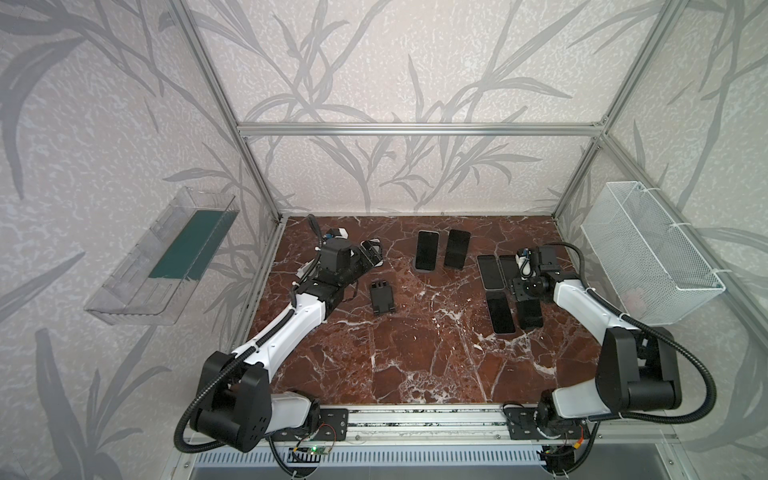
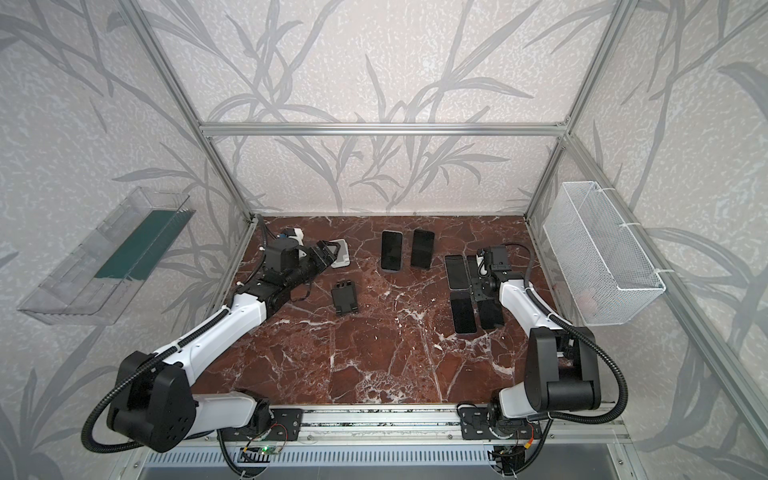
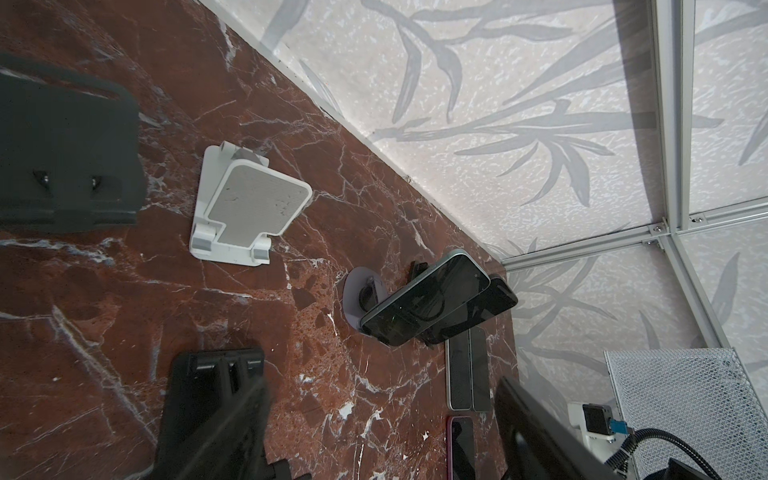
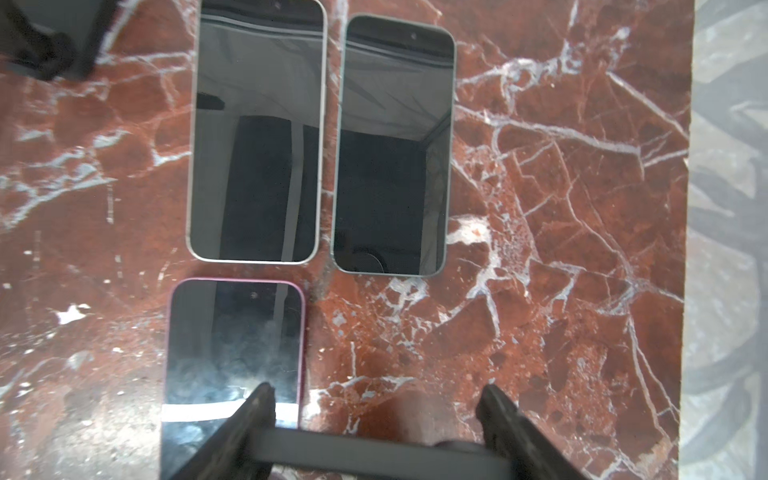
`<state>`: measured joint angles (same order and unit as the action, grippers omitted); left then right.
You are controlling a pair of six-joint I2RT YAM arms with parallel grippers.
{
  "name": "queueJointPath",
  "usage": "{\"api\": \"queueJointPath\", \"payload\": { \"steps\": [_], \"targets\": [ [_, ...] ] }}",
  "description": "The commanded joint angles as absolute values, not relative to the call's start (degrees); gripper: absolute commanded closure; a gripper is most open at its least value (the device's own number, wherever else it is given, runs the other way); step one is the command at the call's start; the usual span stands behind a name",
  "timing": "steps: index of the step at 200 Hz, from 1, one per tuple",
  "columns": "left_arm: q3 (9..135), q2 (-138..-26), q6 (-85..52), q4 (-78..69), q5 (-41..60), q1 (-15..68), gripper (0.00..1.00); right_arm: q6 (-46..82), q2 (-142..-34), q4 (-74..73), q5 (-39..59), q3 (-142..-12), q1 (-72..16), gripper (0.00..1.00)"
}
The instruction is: Remove the phone from the phone stand
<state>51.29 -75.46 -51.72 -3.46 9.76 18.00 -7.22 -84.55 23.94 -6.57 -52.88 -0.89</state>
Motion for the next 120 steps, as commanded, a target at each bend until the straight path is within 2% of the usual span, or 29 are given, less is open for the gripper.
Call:
{"api": "queueJointPath", "payload": {
  "steps": [1,120],
  "targets": [
    [53.0,-75.9,-52.3,-3.9,10.1,18.1,0.14,-8.0,-85.2,25.0,-8.1,-53.9,-0.6,0.26],
    [53.4,-76.5,-52.8,-3.8,10.9,18.0,0.15,-6.5,-93.3,24.5,-7.5,-55.3,1.1,0.25]
  ]
}}
